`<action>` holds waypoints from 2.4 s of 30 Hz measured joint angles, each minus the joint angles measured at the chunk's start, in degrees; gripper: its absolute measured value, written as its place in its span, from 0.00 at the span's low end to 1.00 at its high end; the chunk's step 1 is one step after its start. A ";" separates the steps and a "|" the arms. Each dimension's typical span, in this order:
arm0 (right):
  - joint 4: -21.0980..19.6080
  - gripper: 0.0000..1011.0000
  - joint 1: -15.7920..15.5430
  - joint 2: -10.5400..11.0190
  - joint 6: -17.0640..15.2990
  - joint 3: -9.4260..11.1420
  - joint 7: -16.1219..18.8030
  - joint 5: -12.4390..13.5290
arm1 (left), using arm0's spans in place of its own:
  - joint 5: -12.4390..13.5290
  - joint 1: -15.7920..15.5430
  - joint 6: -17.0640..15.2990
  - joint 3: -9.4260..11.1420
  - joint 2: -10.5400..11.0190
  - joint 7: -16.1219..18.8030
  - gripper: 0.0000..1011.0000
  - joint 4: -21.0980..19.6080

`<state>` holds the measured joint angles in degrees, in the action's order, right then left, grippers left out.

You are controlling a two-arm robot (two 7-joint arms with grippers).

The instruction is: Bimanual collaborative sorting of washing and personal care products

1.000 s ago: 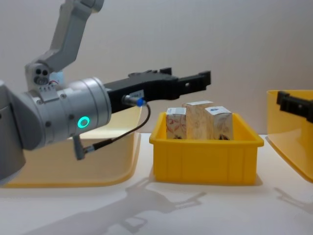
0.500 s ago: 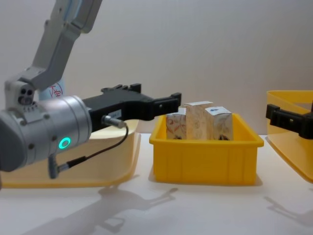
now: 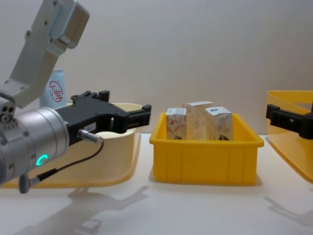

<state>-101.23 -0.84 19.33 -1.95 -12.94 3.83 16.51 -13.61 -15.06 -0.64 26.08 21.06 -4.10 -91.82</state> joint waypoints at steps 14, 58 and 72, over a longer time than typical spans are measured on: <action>0.01 0.99 0.00 0.00 0.00 0.00 0.00 -0.02 | 2.12 1.47 -0.19 -0.09 0.81 3.46 0.99 -1.39; 7.80 0.99 10.34 -0.21 -3.98 -1.98 8.03 0.30 | 2.12 1.47 -0.15 -0.06 0.83 3.47 0.99 -1.35; 10.94 0.99 13.87 -2.40 -5.33 -3.65 5.77 -3.64 | 2.13 1.46 -0.14 -0.06 0.83 3.47 0.99 -1.35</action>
<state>-90.29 13.02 16.93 -7.28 -16.59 9.60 12.87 -11.48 -13.59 -0.79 26.02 21.89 -0.63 -93.18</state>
